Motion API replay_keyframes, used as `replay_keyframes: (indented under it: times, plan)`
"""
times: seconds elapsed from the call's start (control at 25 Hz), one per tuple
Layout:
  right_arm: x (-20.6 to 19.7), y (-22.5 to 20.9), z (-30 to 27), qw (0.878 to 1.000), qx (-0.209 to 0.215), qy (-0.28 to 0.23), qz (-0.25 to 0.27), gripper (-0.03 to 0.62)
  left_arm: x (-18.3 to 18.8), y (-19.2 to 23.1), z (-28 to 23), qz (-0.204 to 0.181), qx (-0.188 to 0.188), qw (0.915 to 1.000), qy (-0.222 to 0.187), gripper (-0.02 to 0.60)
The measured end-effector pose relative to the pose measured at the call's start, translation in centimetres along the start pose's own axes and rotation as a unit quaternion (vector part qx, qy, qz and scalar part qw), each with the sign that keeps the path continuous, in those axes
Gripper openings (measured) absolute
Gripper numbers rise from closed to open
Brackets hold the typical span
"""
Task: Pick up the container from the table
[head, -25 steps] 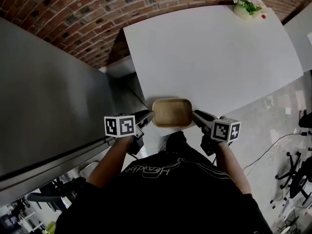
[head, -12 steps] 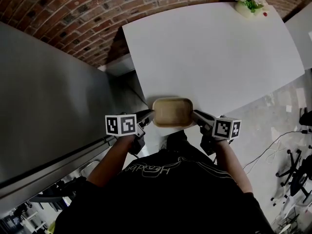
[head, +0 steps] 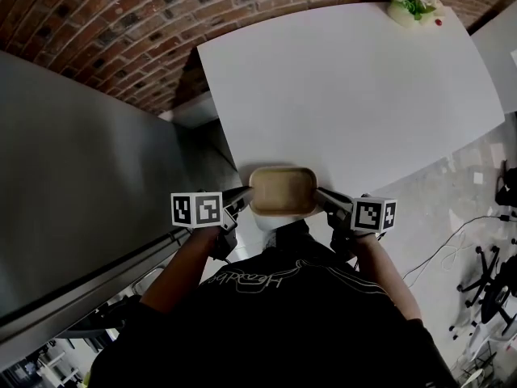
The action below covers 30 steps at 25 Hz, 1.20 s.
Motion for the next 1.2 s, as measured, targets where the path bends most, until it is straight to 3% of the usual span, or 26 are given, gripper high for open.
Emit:
replay_keyframes:
  times: [0.4,0.64,1.04,1.2]
  plan:
    - [1.6,0.1,0.3,0.999,0.021,0.023,0.007,0.049,0.6,-0.9,-0.2,0.019,0.011,0.9996,-0.015,0.051]
    - [5.3,0.2,0.2,0.996,0.021,0.035,0.082,0.048,2.1,-2.4,-0.5,0.013,0.010,0.9983,-0.056,0.051]
    - [11.1,1.6,-0.6,0.991,0.058,0.011,0.121,0.048,5.7,-5.7,1.3,0.011,-0.024,0.9899,-0.139,0.051]
    - [12.2,2.1,-0.5,0.984,0.066,0.001,0.163,0.048,5.9,-6.9,2.2,-0.007,-0.023,0.9865,-0.162,0.051]
Point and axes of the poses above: the fingertips, and each gripper's own axes: z backward along the fingers, y to its left, x out of its top, the point moved 4 cm from there along z, backward along the fingers, and after that the axes turned 13 degrees about z, right-handed, at the moved point
